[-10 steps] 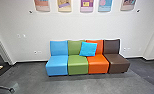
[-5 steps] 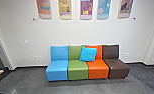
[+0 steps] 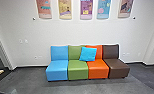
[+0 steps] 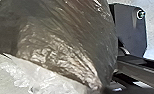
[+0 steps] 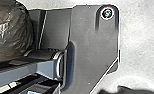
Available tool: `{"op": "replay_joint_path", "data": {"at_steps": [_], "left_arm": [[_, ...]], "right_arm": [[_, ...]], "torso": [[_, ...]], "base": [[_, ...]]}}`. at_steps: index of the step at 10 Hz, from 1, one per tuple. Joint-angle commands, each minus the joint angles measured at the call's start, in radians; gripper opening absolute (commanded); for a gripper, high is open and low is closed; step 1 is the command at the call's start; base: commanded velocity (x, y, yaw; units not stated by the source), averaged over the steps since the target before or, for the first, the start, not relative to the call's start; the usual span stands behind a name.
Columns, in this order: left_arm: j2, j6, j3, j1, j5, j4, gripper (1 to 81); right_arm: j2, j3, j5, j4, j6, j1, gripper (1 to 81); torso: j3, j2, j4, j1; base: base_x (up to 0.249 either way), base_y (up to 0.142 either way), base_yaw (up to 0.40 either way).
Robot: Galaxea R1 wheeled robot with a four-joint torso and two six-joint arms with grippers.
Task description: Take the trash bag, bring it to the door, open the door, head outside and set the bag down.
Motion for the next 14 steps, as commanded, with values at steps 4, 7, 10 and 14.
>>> {"op": "replay_joint_path", "data": {"at_steps": [4,7,10,14], "left_arm": [[0.001,0.022,-0.01,-0.053,0.065,-0.001,1.0],[0.006,0.022,-0.009,-0.049,0.063,-0.001,1.0],[0.01,0.025,-0.01,-0.046,0.06,0.001,1.0],[0.007,0.031,-0.009,-0.045,0.061,0.001,1.0]], "right_arm": [[0.026,-0.021,-0.019,-0.007,0.001,0.028,81.1],[0.044,-0.035,-0.019,-0.01,0.001,0.028,81.1],[0.067,-0.07,-0.016,-0.011,0.0,0.025,81.1],[0.069,-0.07,-0.016,-0.016,-0.002,0.025,81.1]], "torso": [[0.0,0.0,0.0,0.0],[0.0,0.0,0.0,0.0],[0.0,0.0,0.0,0.0],[0.0,0.0,0.0,0.0]], "base": [[0.0,0.0,0.0],[0.0,0.0,0.0],[0.0,0.0,0.0],[0.0,0.0,0.0]]}}
